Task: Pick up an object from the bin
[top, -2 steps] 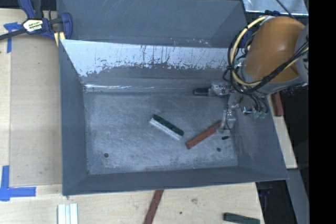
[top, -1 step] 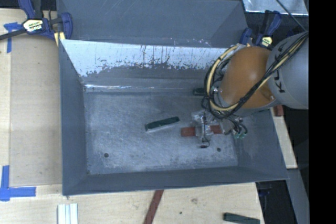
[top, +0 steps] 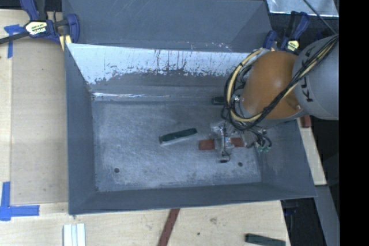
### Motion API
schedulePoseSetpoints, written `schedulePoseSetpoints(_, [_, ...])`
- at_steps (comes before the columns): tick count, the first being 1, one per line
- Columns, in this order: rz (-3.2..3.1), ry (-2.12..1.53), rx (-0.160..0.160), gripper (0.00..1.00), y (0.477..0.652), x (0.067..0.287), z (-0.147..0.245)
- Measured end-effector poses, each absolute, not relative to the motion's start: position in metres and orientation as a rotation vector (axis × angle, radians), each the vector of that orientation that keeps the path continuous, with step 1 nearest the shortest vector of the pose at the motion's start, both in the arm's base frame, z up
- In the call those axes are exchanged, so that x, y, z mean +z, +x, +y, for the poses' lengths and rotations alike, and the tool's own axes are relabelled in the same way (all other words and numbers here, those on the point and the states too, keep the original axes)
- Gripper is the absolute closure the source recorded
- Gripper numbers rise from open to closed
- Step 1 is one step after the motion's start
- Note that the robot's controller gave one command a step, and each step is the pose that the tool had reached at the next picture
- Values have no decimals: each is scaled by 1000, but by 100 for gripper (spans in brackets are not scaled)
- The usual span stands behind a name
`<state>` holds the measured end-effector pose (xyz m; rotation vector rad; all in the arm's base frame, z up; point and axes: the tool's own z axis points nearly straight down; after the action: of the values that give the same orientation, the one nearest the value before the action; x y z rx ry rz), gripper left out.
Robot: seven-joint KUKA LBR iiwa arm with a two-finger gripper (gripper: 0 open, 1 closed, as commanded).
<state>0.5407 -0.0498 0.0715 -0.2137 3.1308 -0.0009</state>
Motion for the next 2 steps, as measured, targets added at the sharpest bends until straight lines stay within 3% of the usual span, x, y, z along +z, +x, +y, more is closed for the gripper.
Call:
schedulePoseSetpoints(1, [3136,-239,1,100,530,123,-53])
schedulePoseSetpoints(2, [3125,-272,0,0,549,146,-16])
